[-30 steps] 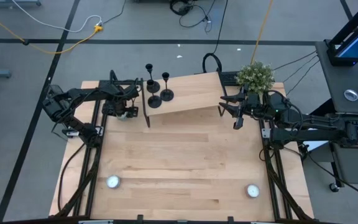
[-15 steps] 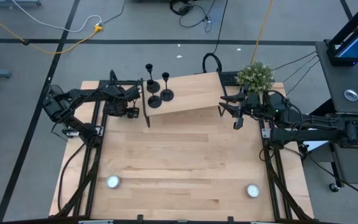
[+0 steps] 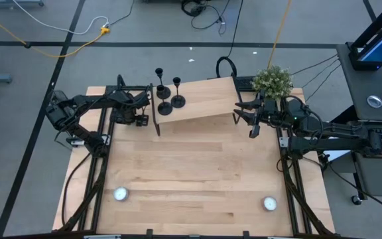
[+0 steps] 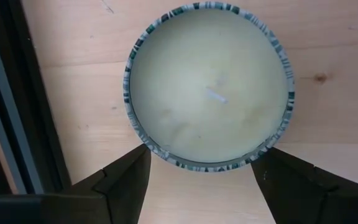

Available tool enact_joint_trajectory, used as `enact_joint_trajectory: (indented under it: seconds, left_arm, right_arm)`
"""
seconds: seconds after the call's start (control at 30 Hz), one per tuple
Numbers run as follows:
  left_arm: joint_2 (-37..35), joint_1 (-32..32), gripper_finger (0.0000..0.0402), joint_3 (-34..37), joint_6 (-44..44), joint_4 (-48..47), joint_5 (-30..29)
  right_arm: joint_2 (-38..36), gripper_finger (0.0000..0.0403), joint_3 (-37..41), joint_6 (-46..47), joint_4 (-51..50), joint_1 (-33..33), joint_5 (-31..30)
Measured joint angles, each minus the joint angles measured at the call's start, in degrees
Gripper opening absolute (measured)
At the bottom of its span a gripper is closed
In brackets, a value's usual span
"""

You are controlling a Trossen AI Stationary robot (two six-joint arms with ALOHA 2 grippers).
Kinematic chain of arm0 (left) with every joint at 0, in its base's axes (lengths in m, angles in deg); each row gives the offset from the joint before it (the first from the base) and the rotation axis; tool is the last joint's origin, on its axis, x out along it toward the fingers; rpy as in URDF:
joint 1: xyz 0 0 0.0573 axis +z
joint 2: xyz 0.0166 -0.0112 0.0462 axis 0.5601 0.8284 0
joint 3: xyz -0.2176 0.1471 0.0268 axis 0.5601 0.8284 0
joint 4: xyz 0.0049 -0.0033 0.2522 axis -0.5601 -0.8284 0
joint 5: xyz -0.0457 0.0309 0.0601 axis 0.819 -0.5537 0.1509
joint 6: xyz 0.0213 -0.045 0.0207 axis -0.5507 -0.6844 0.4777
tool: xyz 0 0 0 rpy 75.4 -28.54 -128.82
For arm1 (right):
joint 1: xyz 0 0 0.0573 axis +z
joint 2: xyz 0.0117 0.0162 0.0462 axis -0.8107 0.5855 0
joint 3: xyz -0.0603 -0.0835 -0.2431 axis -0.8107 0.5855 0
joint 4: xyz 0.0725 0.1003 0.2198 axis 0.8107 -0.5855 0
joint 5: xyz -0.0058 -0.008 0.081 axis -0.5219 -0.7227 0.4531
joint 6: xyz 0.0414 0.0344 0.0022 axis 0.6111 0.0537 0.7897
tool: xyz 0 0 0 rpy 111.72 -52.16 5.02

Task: Pick & Place candle stick holders
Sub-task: Put the top blue scented candle on the shelf

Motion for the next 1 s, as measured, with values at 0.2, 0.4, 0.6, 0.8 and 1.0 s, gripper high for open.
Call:
enact_joint_trajectory:
  seconds: [0.2, 0.4, 0.6, 0.8, 1.0]
  left_arm:
    - [0.00, 0.02, 0.0305, 0.00, 1.29, 0.89, -0.70]
    - [-0.52, -0.76, 0.0341, 0.09, 1.64, -0.07, -0.67]
    - [-6.44, -1.07, 0.0346, 0.59, -0.12, -2.34, -0.90]
    - [-13.66, 0.38, 0.0336, 0.31, -1.41, -3.53, -1.47]
    - [-19.11, 2.11, 0.0337, 0.32, -2.05, -3.82, -4.03]
  right_arm:
    - [-0.02, 0.0105, 0.00, -0.09, 0.00, 0.00, 0.00]
    - [-0.01, 0.0105, 0.00, -0.15, 0.00, 0.00, 0.00]
    - [-0.02, 0.0105, 0.00, -0.15, 0.00, 0.00, 0.00]
    - [-0.02, 0.0105, 0.00, -0.15, 0.00, 0.00, 0.00]
    - [-0.01, 0.0105, 0.00, -0.15, -0.02, 0.00, 0.00]
